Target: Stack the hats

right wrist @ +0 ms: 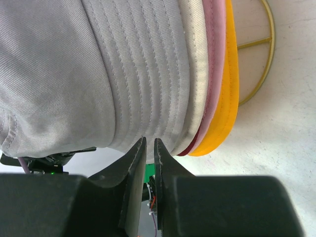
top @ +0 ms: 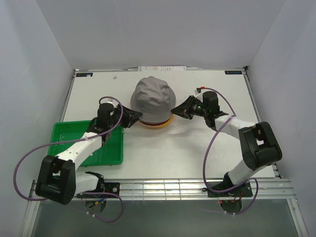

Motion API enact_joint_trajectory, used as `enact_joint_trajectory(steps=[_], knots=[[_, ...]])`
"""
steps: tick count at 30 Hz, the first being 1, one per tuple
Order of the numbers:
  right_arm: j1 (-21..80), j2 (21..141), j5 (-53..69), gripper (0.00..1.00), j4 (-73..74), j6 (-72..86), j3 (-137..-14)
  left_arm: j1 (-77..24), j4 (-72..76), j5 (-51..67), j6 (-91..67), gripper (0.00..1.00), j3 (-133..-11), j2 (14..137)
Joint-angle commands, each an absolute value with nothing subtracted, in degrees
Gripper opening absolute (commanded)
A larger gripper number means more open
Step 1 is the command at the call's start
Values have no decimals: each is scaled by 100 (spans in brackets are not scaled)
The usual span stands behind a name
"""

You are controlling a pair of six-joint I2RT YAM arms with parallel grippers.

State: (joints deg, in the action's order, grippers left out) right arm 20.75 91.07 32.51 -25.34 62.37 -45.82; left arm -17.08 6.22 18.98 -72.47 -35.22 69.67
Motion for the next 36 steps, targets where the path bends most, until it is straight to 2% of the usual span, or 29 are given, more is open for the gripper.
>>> enact_joint_trajectory(steps=[1,5,7,12,25,36], knots=[[2057,8851,3278,18,-2602,6108,-4579,-1731,642,1723,-7137,40,-3577,6855],[1873,8789,3392,18,-2602,6091,-4544,-1740,361,1600,-6935,19,-3691,6908],[1776,8763,3454,18,-2602,6073,-4561,-1723,168,1565,-6759,12,-3831,6961],[1617,8815,3568,18,-2453,5986,-4824,-1670,-386,1573,-6267,3,-4306,7399],[1354,9729,3946,29,-2013,5634,-6099,-809,-1344,2293,-4923,0,-5519,8340],[1362,10626,4104,41,-2101,5722,-7276,-501,-1986,2627,-4298,0,-6565,9113]])
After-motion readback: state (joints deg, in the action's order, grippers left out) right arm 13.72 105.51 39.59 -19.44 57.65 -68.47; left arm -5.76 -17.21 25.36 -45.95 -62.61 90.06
